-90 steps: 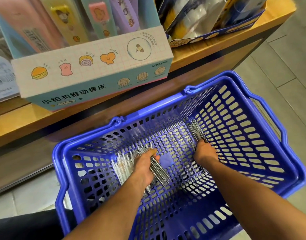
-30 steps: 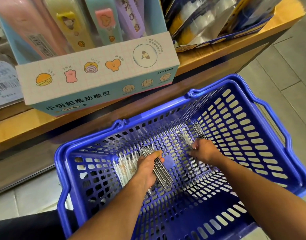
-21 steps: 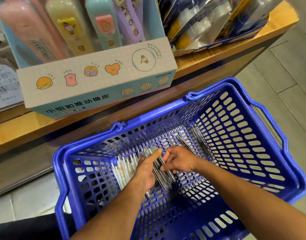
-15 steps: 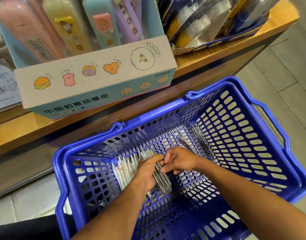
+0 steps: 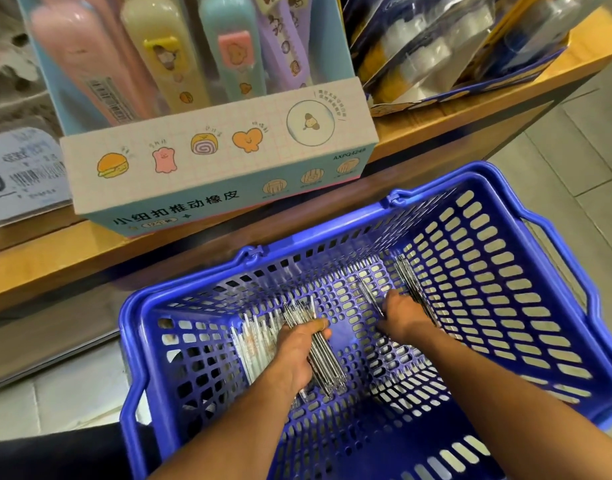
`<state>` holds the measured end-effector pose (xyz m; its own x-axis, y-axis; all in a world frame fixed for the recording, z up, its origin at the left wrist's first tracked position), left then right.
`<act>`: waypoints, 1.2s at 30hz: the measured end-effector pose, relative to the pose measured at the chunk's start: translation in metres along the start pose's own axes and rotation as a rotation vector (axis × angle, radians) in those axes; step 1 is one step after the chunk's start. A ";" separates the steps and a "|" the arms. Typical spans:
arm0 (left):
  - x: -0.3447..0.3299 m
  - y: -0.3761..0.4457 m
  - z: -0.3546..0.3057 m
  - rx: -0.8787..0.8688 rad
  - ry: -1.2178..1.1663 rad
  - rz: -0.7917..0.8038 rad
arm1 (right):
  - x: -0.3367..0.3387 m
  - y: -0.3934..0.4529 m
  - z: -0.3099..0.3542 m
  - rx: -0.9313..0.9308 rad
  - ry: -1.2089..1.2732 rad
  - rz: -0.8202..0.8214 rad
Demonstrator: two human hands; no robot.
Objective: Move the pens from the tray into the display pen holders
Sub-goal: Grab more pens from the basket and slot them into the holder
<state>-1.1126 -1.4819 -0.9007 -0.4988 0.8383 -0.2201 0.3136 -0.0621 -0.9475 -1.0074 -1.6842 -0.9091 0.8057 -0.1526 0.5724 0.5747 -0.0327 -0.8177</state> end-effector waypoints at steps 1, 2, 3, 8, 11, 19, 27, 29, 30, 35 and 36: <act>0.000 0.000 0.000 -0.002 0.004 0.001 | 0.000 -0.004 0.009 0.049 0.107 0.042; 0.000 0.001 0.000 -0.007 0.013 0.002 | -0.002 -0.009 0.019 0.103 0.227 0.096; -0.001 0.001 0.000 -0.013 0.016 0.003 | -0.004 -0.016 0.030 0.148 0.351 0.165; -0.007 -0.003 -0.007 -0.088 -0.094 0.027 | -0.004 -0.055 0.080 0.319 0.628 0.327; -0.021 -0.005 -0.008 -0.083 -0.112 0.154 | -0.006 -0.072 0.093 0.386 0.554 0.295; -0.018 -0.003 -0.006 -0.074 -0.066 0.079 | 0.001 -0.075 0.083 0.382 0.678 0.299; -0.002 -0.005 -0.006 -0.036 -0.013 0.025 | 0.045 -0.033 -0.039 -0.163 0.128 -0.315; -0.002 -0.005 -0.007 -0.041 -0.006 0.025 | 0.040 -0.029 -0.041 -0.177 0.000 -0.296; -0.002 -0.006 -0.007 -0.043 -0.015 0.024 | 0.039 -0.027 -0.040 -0.173 -0.046 -0.293; 0.000 -0.004 -0.008 -0.041 -0.052 0.031 | 0.030 -0.016 -0.036 -0.169 -0.093 -0.275; 0.001 -0.004 -0.008 -0.039 -0.046 0.030 | 0.031 -0.015 -0.038 -0.175 -0.070 -0.281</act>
<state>-1.1075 -1.4768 -0.8952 -0.5253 0.8103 -0.2599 0.3601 -0.0650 -0.9306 -0.9967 -1.7256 -0.8813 0.6306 -0.0451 0.7748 0.7475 -0.2335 -0.6219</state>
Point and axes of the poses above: each hand's wrist, its own y-axis towards the middle knuckle, its own x-axis out of the back of the hand, z = x × y, the point moved 10 cm from there along y, towards the middle knuckle, and after that the axes turned 5 degrees about z, right-handed, at the moved point
